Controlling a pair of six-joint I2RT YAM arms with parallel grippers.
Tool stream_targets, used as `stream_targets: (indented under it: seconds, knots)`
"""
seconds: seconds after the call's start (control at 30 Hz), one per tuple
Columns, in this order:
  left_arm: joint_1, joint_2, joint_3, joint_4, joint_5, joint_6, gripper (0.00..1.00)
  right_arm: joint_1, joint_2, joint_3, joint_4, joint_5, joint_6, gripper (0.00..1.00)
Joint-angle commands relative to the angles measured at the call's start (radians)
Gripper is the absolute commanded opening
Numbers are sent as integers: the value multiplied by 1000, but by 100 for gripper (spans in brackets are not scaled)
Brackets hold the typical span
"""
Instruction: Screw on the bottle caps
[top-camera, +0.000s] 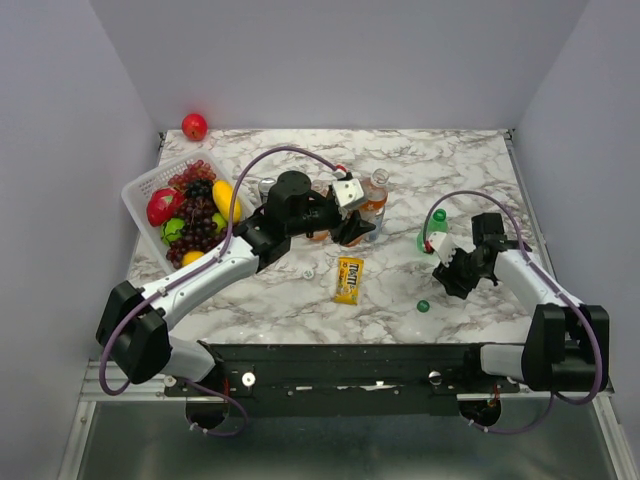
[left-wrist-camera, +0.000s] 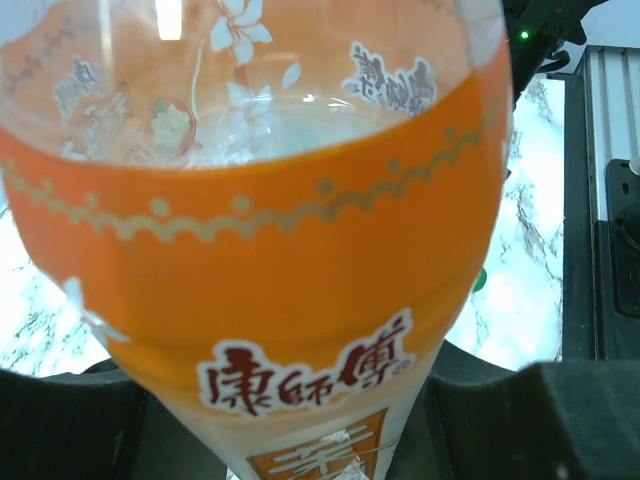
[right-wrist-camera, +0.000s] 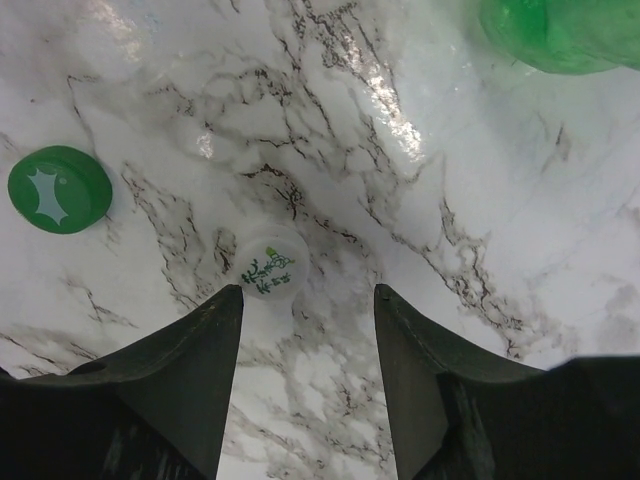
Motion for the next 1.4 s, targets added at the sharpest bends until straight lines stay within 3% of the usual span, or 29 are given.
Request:
stream_targets:
  seconds: [0.0, 0.63, 0.83, 1.03, 1.23, 1.37]
  knots:
    - [-5, 13, 35, 2, -31, -11, 0, -2, 24, -23, -16, -27, -70, 63]
    - [-3, 30, 39, -7, -51, -8, 0, 30, 81, 7, 30, -58, -33, 53]
    - [-3, 33, 38, -7, -51, -4, 0, 51, 78, 0, 26, -64, -30, 44]
    - [-3, 39, 23, 2, -36, 13, 0, 53, 60, 5, -10, -43, -35, 27]
    - [-20, 28, -52, 16, 55, 131, 0, 53, -164, 126, -332, -131, -55, 22]
    - [-29, 36, -131, 117, 122, 136, 0, 54, -255, 353, -644, -249, -30, 22]
